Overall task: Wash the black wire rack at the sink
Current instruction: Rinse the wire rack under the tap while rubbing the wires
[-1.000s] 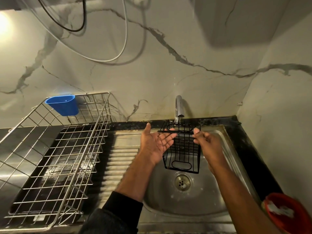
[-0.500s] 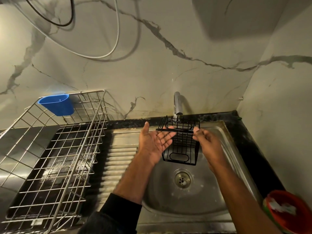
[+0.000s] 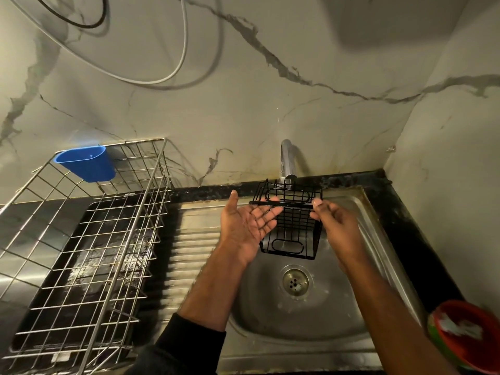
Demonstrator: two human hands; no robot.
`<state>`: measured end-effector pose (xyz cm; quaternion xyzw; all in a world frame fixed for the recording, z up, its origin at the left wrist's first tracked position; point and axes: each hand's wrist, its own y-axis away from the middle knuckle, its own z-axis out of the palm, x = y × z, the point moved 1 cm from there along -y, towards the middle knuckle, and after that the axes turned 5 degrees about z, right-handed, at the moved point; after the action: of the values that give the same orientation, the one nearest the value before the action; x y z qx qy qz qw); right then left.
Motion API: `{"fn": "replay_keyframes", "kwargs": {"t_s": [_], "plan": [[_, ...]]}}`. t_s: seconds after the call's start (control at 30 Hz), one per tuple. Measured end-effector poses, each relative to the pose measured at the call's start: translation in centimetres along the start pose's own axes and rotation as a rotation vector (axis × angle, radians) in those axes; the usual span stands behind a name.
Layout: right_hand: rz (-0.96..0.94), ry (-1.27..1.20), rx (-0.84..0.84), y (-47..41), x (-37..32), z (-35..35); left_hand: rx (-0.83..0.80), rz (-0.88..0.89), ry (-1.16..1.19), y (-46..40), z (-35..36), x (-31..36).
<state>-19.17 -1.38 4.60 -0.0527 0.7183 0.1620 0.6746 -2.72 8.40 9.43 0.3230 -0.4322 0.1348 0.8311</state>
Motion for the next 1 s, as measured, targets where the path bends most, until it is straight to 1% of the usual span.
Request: {"fn": "replay_keyframes", "kwargs": {"t_s": [0.3,0.5,0.7,1.0], "plan": [[-0.014,0.044,0.01,0.2,-0.6,0.3,0.0,0.01,-0.011,-0.3,-0.6,-0.1],[-0.021,0.084,-0.023,0.0,-0.5,0.5,0.041,0.014,-0.016,-0.8,-1.0,-0.2],[-0.038,0.055,-0.041,-0.2,-0.9,0.8,0.075,0.011,-0.022,-0.5,-1.0,0.0],[-0.072,0.025,-0.079,-1.5,-0.4,0.5,0.082,0.028,-0.014,-0.7,-0.9,-0.3]]}}
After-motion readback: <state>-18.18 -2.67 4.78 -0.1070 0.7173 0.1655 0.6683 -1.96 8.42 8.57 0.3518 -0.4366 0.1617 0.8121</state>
